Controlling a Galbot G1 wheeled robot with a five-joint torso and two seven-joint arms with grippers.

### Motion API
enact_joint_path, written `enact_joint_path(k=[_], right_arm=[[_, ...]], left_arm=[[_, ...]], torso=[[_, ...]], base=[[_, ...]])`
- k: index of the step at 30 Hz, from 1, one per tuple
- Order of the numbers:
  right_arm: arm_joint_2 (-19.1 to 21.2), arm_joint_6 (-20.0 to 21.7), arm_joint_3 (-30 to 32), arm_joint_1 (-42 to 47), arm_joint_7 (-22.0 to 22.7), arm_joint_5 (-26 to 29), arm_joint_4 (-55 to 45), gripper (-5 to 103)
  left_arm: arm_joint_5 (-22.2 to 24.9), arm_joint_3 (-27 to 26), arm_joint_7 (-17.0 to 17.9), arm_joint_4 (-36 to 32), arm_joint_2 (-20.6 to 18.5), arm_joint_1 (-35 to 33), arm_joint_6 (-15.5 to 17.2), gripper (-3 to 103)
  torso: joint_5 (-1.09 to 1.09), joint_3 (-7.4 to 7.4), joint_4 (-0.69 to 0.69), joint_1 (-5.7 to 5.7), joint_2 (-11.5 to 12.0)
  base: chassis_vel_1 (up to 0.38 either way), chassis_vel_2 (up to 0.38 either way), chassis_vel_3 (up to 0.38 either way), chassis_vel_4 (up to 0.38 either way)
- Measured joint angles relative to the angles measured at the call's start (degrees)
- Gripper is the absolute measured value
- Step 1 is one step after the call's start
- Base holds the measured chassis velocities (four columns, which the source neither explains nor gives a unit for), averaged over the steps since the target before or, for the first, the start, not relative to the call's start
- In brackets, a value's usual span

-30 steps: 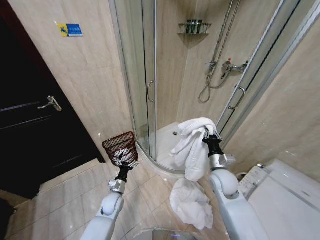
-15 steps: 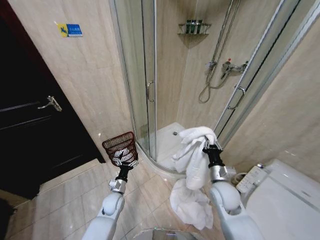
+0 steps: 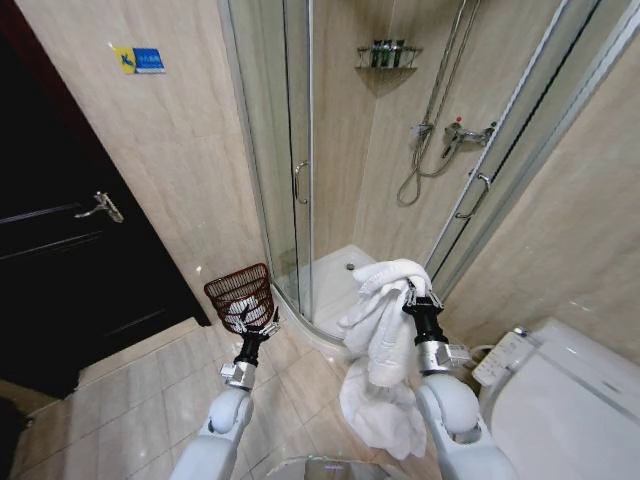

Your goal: Discard the used towel into the hamper.

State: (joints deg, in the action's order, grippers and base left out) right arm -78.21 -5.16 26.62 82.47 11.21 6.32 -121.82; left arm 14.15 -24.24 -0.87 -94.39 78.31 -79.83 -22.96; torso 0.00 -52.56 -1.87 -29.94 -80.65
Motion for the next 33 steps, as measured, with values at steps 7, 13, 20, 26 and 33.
enact_joint_path(k=[7,13,20,26,33], right_arm=[[-0.02,-0.20,-0.27,-0.03,0.00,-0.37,0.28,8],[-0.34,-0.74,-0.52,-0.04,0.03,-0.80,1.09,8],[-0.35,-1.25,-0.44,0.42,-0.29,-0.86,1.32,8],[-0.11,-1.38,-0.45,0.46,-0.51,-0.76,1.30,8],[-0.06,-1.61,-0.59,0.46,-0.56,-0.53,1.24,8]], left_arm=[[0.03,-0.23,0.08,-0.37,-0.08,-0.35,1.14,100],[-0.27,-0.27,0.61,-0.64,-0.17,-0.41,1.40,100],[-0.71,-0.13,0.98,-0.94,0.00,-0.97,1.40,100],[-0.84,-0.18,1.20,-1.37,0.00,-1.44,1.40,100],[-1.02,-0.46,1.35,-1.48,0.00,-1.89,1.17,100]], torso=[[0.00,0.00,0.00,0.00,0.00],[0.00,0.00,0.00,0.00,0.00],[0.00,0.00,0.00,0.00,0.00],[0.00,0.00,-0.01,0.00,0.01],[0.00,0.00,0.00,0.00,0.01]], base=[[0.000,0.000,0.000,0.000],[0.006,0.007,0.010,0.005],[0.048,0.052,0.070,0.059],[0.084,0.085,0.094,0.084],[0.109,0.093,0.082,0.099]])
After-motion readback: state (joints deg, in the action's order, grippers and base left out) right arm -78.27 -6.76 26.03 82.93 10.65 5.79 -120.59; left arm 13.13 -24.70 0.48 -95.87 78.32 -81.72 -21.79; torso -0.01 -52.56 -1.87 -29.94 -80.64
